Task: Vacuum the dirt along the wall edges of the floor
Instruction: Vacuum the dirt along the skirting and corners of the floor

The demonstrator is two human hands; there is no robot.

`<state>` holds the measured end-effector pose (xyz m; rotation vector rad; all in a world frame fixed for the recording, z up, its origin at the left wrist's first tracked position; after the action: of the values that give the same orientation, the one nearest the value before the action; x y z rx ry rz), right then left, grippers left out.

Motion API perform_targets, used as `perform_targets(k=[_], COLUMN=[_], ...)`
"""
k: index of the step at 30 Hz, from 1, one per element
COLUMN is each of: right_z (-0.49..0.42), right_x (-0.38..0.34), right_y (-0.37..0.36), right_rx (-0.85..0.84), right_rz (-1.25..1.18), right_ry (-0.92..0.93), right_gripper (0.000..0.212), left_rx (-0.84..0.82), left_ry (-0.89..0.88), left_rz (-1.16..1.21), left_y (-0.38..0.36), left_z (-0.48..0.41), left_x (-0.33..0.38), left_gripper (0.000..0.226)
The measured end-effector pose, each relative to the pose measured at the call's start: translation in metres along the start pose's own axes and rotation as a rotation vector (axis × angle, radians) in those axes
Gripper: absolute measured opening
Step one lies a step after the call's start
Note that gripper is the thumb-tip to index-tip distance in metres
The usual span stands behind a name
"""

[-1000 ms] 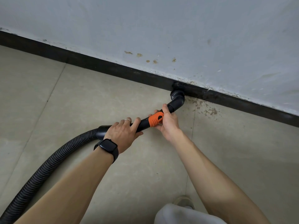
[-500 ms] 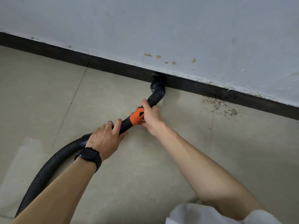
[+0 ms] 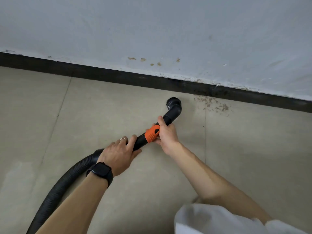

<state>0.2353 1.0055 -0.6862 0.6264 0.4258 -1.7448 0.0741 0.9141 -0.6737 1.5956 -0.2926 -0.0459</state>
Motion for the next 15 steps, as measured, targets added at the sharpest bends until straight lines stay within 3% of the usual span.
perform_targets(k=[7, 15], right_z=[0.024, 0.043], right_x=[0.046, 0.073], right_y=[0.073, 0.1], right_rx=[0.168, 0.165], right_rz=[-0.02, -0.096], right_ry=[-0.051, -0.156], right_gripper=[0.024, 0.035], left_rx=[-0.058, -0.047], left_ry=[-0.145, -0.241], left_rz=[0.013, 0.019], left_y=[-0.007, -0.004], left_z=[0.026, 0.041], left_x=[0.043, 0.049], left_gripper=[0.047, 0.047])
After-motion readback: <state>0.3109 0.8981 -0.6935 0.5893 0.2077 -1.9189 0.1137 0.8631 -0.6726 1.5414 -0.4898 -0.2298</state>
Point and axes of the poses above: each hand's wrist, its own z-axis away from the middle knuckle, its own y-axis out of the back of the hand, x = y × z, the point moved 2 cm from there along -z, towards the middle knuckle, and after that the axes turned 8 degrees about x, right-handed, at the moved point
